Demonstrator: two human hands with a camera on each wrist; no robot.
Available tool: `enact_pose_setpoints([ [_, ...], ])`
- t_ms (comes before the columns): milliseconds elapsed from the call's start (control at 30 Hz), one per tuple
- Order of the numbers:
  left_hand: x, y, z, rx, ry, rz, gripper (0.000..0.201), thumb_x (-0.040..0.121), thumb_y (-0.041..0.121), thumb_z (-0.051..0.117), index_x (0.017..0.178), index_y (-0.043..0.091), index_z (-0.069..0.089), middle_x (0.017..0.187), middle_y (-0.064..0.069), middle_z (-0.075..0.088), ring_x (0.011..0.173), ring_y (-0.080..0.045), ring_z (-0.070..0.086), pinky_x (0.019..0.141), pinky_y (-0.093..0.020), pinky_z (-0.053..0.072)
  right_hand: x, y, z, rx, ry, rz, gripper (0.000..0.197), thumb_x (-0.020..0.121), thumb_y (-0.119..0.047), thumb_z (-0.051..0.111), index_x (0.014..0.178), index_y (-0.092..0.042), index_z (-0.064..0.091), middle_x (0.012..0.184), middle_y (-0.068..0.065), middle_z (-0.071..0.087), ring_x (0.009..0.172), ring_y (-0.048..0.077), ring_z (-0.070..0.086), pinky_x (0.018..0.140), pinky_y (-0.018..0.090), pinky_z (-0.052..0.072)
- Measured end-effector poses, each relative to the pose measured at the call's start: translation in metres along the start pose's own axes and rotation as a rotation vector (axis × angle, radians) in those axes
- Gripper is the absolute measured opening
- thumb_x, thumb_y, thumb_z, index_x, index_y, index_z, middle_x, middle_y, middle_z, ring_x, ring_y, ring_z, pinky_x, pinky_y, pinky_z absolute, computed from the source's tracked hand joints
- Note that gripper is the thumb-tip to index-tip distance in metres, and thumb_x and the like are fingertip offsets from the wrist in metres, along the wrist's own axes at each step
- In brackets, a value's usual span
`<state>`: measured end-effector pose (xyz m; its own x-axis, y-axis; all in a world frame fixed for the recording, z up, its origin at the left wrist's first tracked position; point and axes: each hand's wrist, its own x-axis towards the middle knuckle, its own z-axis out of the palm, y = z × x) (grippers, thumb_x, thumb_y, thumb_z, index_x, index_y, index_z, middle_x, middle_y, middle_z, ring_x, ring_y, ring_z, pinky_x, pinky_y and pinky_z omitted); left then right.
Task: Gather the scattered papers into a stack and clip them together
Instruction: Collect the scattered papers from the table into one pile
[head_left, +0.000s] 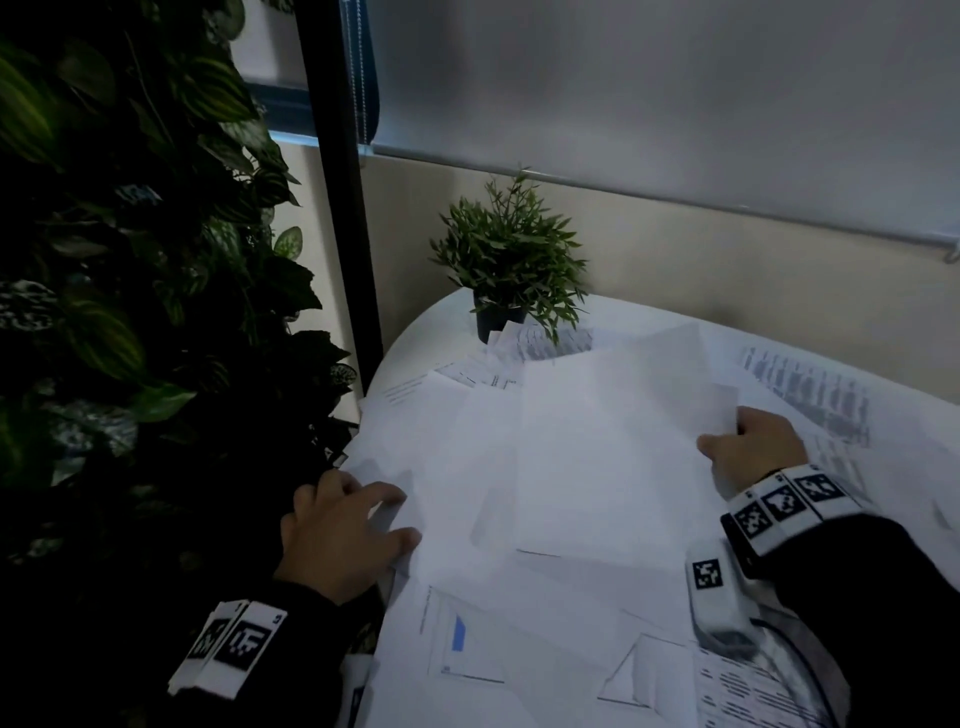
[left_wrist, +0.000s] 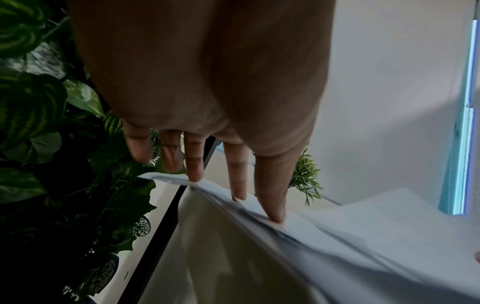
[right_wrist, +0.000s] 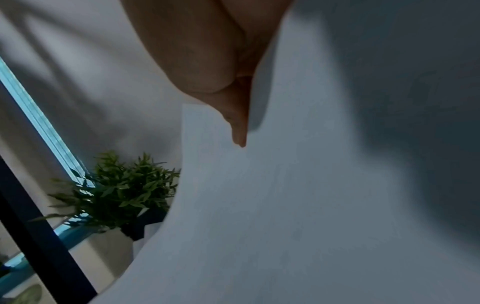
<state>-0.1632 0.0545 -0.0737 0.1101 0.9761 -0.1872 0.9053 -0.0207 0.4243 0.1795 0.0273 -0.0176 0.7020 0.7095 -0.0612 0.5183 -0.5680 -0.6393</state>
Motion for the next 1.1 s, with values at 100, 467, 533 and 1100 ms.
enact_pose_setpoints([
  [100, -0.002, 0.004, 0.001, -0.002, 0.014, -0.012, 0.039, 0.084, 0.050, 0.060, 0.122, 0.046, 0.052, 0.135, 0.001, 0.034, 0.128, -0.023, 0.027, 0.107, -0.033, 0.023, 0.007, 0.009, 0.003, -0.068, -0.101, -0.004, 0.026, 0.083, -0.004, 0.061, 0.108, -0.002, 0.063, 0.106, 0.019, 0.066, 0.086, 0.028, 0.057, 0.079, 0.031, 0.043],
  [467, -0.006, 0.030, 0.014, -0.261, 0.013, -0.032, 0.053, 0.074, 0.063, 0.057, 0.113, 0.027, 0.060, 0.122, -0.002, 0.056, 0.120, -0.026, 0.046, 0.102, -0.035, 0.038, -0.026, -0.003, 0.056, -0.124, -0.339, -0.030, 0.042, 0.081, -0.017, 0.060, 0.119, -0.010, 0.042, 0.091, 0.005, 0.057, 0.084, 0.024, 0.058, 0.067, 0.028, 0.045],
  [533, -0.010, 0.034, 0.016, -0.499, 0.016, -0.035, 0.038, 0.073, 0.038, 0.070, 0.105, 0.023, 0.054, 0.104, -0.003, 0.062, 0.103, -0.025, 0.058, 0.084, -0.028, 0.048, -0.034, -0.008, 0.055, -0.162, -0.299, 0.008, 0.062, 0.081, -0.020, 0.064, 0.133, -0.010, 0.031, 0.103, 0.008, 0.053, 0.092, 0.028, 0.055, 0.073, 0.030, 0.046],
  [1100, -0.033, 0.077, -0.011, -1.169, 0.203, 0.260, 0.060, 0.065, 0.055, 0.077, 0.115, 0.031, 0.053, 0.121, 0.007, 0.058, 0.111, -0.008, 0.056, 0.079, -0.015, 0.045, -0.102, -0.060, -0.016, 0.942, -0.526, -0.390, 0.027, 0.079, 0.003, 0.059, 0.100, -0.012, 0.067, 0.095, 0.013, 0.073, 0.082, 0.028, 0.068, 0.078, 0.041, 0.056],
])
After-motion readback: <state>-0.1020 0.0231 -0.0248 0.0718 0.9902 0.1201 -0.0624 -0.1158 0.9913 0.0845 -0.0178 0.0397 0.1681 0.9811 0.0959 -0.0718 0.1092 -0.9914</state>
